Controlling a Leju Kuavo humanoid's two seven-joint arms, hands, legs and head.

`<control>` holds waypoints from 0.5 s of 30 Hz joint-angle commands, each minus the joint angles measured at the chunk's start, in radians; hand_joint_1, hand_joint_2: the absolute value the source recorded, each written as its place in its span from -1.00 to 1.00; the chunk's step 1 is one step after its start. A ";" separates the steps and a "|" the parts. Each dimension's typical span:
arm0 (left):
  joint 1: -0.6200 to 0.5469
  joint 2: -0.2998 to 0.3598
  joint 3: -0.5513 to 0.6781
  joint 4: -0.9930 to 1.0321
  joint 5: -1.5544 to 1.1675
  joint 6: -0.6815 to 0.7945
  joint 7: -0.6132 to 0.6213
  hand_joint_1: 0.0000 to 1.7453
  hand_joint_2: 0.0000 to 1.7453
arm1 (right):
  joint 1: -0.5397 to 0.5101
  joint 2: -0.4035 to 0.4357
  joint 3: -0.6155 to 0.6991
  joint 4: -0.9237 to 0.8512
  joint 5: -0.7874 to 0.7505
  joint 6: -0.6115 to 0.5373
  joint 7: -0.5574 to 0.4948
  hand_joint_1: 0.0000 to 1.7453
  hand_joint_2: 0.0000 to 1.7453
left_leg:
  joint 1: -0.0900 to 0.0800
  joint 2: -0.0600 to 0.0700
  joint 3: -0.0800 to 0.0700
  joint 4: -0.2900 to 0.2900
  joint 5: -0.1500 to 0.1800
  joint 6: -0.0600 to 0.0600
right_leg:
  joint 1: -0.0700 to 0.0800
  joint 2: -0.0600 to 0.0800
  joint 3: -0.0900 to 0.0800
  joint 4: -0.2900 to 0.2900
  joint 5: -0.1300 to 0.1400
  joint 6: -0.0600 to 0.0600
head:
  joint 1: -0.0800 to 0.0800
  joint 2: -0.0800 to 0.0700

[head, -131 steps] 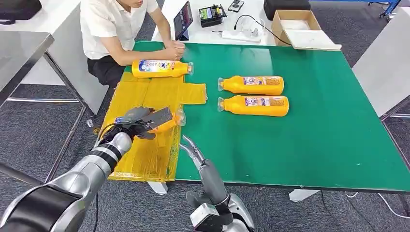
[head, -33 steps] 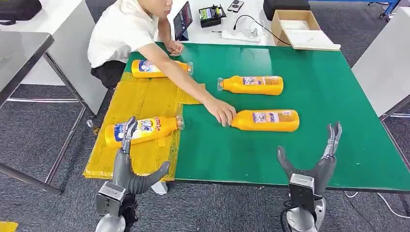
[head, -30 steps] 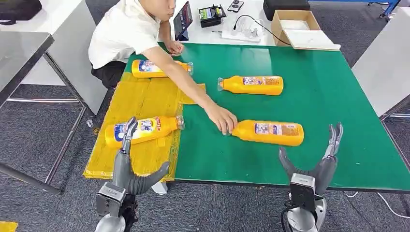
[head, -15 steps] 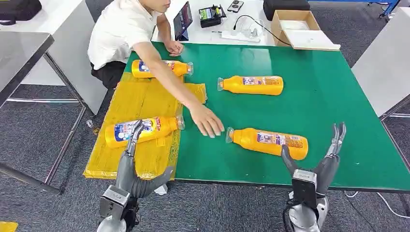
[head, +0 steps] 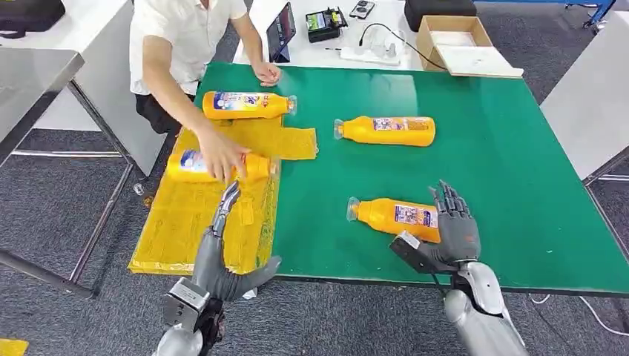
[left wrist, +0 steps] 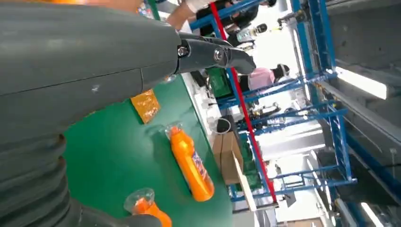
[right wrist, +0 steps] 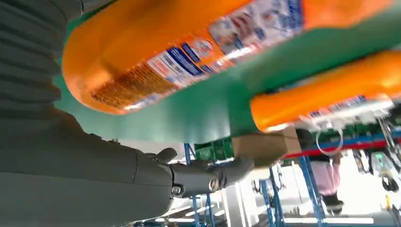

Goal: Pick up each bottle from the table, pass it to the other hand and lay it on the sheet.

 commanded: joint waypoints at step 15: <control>-0.036 0.002 -0.021 0.070 -0.003 0.000 0.000 -1.00 1.00 | -0.051 -0.028 0.092 0.155 0.006 0.018 0.002 -1.00 1.00 | -0.001 0.003 0.004 -0.002 -0.002 0.001 | 0.000 0.000 0.003 -0.001 -0.001 -0.002 | 0.000 0.000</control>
